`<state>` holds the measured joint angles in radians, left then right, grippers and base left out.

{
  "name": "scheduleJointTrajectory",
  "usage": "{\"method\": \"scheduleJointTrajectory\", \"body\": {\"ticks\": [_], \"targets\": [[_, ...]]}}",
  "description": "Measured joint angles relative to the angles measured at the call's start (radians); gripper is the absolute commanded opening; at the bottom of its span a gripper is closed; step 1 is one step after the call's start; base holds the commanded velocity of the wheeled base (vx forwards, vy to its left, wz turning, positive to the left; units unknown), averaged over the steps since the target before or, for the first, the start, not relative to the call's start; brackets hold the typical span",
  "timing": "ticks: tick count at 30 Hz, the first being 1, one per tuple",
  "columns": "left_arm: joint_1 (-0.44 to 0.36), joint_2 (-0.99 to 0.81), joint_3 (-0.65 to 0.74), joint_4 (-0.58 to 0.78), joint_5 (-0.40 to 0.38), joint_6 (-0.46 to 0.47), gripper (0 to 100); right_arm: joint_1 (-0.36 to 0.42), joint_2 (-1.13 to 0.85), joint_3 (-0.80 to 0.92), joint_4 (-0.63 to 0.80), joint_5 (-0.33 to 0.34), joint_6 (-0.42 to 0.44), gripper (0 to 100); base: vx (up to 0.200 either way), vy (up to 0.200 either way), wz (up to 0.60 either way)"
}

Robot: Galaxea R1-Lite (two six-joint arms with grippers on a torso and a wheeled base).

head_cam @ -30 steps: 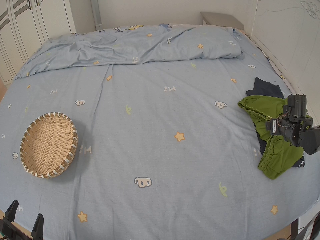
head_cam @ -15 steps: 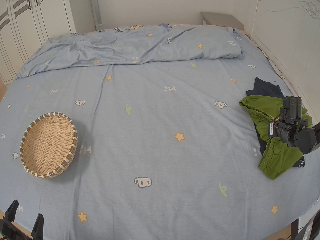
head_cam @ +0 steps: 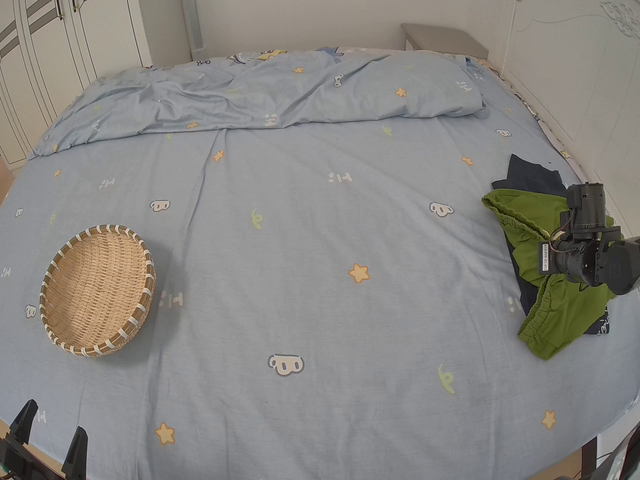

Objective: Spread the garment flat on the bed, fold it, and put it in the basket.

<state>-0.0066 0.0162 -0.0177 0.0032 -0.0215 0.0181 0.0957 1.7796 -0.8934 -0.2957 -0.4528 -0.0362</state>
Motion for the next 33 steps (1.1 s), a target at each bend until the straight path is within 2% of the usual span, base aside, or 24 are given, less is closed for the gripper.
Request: {"method": "scheduleJointTrajectory", "body": {"ticks": [7, 11, 15, 21, 28, 33], "targets": [[0.001, 0.000, 0.000, 0.000, 0.000, 0.000, 100, 0.095, -0.091, -0.121, 0.309, 0.048, 0.099, 0, 0.000, 0.000, 0.00], [0.001, 0.000, 0.000, 0.000, 0.000, 0.000, 100, 0.186, -0.147, -0.214, 0.501, 0.139, 0.207, 0, 0.000, 0.000, 0.00], [0.000, 0.000, 0.000, 0.000, 0.000, 0.000, 100, 0.279, -0.205, -0.269, 0.609, 0.220, 0.269, 0, 0.000, 0.000, 0.00], [0.001, 0.000, 0.000, 0.000, 0.000, 0.000, 100, 0.393, -0.278, -0.287, 0.620, 0.252, 0.350, 0, 0.000, 0.000, 0.00], [0.000, 0.000, 0.000, 0.000, 0.000, 0.000, 100, 0.473, -0.308, -0.267, 0.588, 0.261, 0.365, 0, 0.000, 0.000, 0.00], [0.000, 0.000, 0.000, 0.000, 0.000, 0.000, 100, 0.569, -0.305, -0.256, 0.519, 0.256, 0.406, 0, 0.000, 0.000, 0.00]]}}
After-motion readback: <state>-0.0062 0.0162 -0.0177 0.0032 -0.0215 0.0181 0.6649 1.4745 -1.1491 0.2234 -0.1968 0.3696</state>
